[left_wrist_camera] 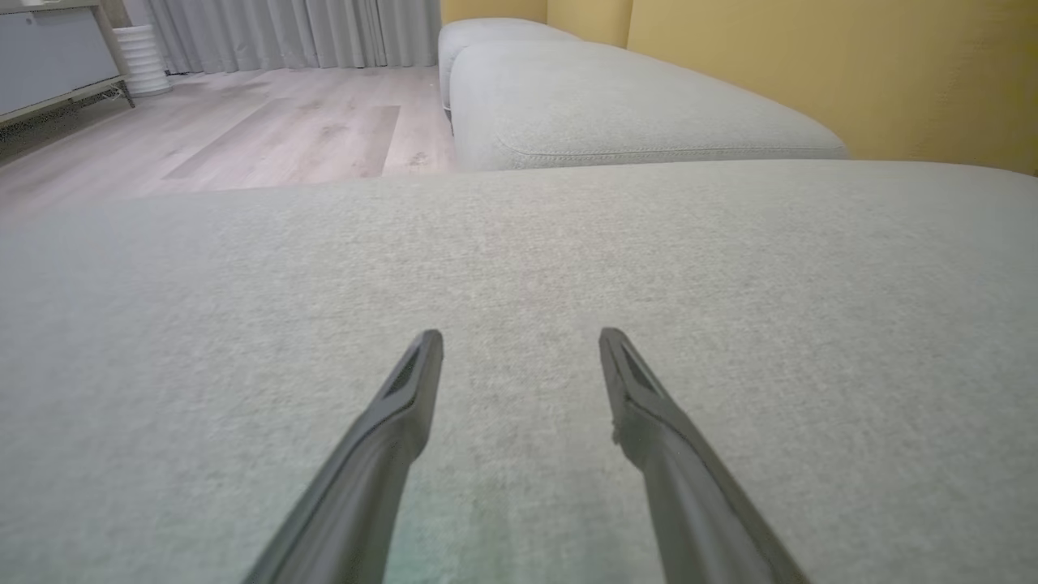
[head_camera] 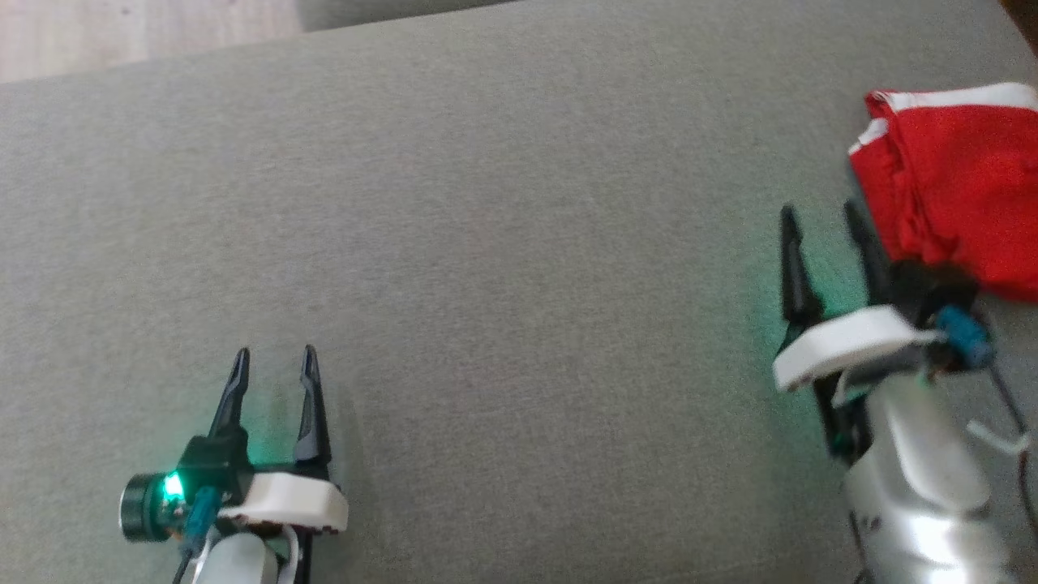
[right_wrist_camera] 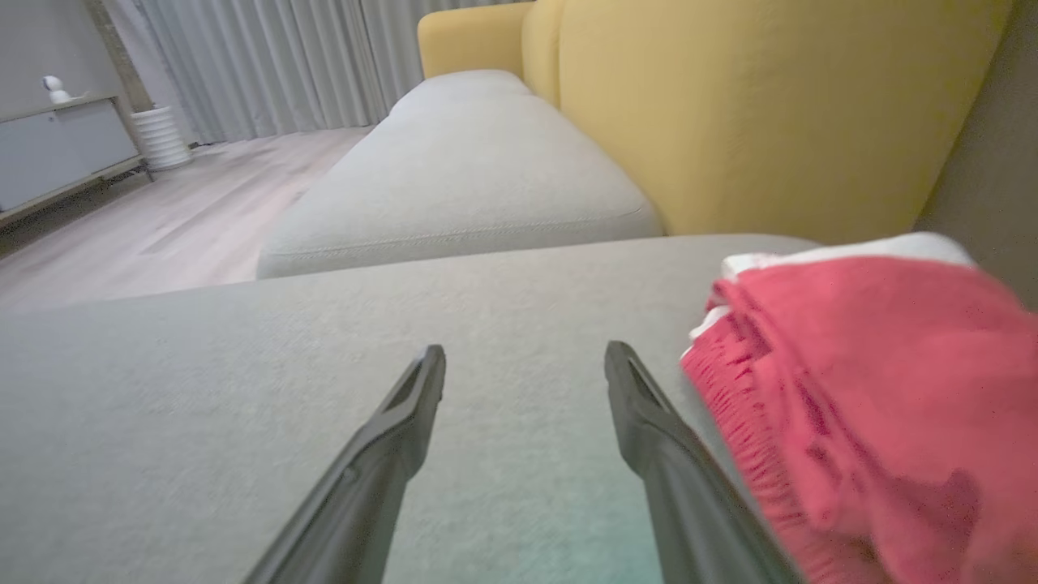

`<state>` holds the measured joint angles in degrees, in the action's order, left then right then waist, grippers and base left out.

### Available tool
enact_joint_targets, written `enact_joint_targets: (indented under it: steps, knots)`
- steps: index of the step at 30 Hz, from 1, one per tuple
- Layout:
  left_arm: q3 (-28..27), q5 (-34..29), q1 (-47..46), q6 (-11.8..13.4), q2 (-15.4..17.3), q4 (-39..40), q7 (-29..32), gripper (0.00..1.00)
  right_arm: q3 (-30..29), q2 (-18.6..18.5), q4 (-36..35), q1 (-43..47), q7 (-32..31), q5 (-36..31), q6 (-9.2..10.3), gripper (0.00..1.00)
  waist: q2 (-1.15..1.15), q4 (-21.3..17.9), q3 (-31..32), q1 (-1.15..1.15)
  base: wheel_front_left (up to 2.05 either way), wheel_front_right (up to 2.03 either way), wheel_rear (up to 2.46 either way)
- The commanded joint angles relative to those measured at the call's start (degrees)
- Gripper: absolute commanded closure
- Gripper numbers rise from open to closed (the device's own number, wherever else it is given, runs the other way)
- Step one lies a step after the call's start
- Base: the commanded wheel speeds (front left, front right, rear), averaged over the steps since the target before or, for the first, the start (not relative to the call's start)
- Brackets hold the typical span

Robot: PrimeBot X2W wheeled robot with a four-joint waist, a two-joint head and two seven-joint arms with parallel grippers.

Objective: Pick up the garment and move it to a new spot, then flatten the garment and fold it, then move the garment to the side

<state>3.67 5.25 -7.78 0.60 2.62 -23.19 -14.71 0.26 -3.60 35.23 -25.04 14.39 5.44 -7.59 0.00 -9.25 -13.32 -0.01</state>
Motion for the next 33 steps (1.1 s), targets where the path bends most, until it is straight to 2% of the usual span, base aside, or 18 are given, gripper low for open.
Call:
enact_joint_targets:
  steps: [1, 6, 22, 30, 31, 33]
  knots:
    - [-2.16, 0.01, -0.24, 0.6, 0.38, 1.44, -0.29, 0.0, 2.43, 0.67, -2.2, -0.14, 0.6, 1.67, 0.1, 0.0, 0.0, 1.41, 1.18, 0.01, 0.0, 0.0, 0.0]
    - [-3.72, 0.48, 0.98, 0.77, 0.33, 1.35, -0.29, 0.0, 6.28, 0.7, -2.78, 3.99, 0.61, 5.13, 0.1, 0.0, 0.0, 3.25, 2.68, 0.01, 0.0, 0.0, 0.0]
    - [-4.33, 4.26, 5.4, 0.24, 0.27, 0.48, -0.29, 0.0, 10.72, 0.71, -3.93, 9.6, 0.61, 8.68, 0.1, 0.0, 0.0, 6.51, 9.29, 0.01, 0.0, 0.0, 0.0]
    - [-4.88, 5.65, 6.67, -0.42, 0.26, 0.91, -0.29, 0.0, 11.08, 0.72, -3.5, 10.87, 0.61, 9.4, 0.1, 0.0, 0.0, 7.97, 10.56, 0.01, 0.0, 0.0, 0.0]
    - [-2.56, 5.59, 8.2, -0.41, -0.11, -0.92, 0.01, 1.0, 9.72, 0.47, -1.72, 11.71, -0.02, 9.16, 0.0, 1.0, 0.0, 7.93, 10.56, 0.01, 0.0, 0.0, 0.0]
    - [-2.42, 5.67, 8.36, -0.45, -0.12, -2.62, 0.05, 1.0, 9.89, 0.56, -0.37, 12.14, -0.06, 9.2, 0.0, 1.0, 0.0, 7.96, 10.6, 0.01, 0.0, 0.0, 0.0]
